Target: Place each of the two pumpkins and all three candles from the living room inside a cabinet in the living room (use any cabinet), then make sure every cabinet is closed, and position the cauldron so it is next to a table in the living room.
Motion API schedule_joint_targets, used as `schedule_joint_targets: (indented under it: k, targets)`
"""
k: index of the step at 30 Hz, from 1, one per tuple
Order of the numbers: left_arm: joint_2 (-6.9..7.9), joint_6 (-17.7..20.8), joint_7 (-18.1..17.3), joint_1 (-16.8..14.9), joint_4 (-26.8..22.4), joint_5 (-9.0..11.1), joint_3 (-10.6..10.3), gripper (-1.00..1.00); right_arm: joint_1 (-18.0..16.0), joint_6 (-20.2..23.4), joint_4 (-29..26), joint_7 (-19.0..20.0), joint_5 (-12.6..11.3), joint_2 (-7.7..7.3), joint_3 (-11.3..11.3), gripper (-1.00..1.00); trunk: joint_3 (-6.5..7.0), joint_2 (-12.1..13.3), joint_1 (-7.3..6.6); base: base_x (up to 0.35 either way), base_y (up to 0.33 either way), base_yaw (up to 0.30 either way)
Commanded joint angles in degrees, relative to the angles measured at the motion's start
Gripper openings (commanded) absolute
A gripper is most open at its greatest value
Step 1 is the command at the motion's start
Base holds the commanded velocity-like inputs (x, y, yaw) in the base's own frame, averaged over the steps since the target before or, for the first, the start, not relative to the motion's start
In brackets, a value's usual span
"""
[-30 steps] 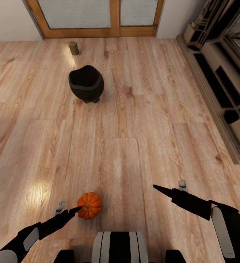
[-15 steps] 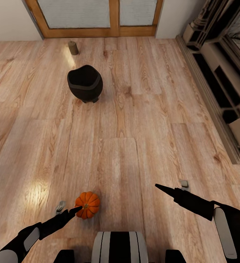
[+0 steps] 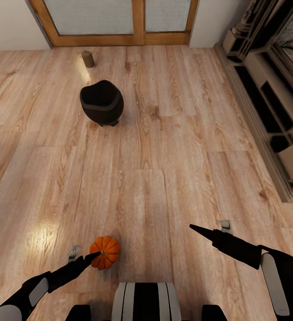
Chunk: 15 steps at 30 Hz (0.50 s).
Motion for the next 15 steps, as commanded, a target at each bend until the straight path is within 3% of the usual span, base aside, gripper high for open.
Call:
schedule_joint_targets:
  k: [1,15]
  targets:
    - [-0.01,0.56,-0.12,-0.01,0.03,0.21,0.15,1.0,-0.05,0.19,0.01,0.36,0.21,0.0,-0.09,1.0,-0.03,-0.01,-0.01,0.001,-0.04,0.0]
    - [-0.01,0.56,1.45,0.0,-0.02,0.27,0.15,1.0,0.0,0.19,0.01,0.43,0.21,0.0,-0.14,1.0,-0.03,-0.01,-0.01,0.0,-0.017,0.0]
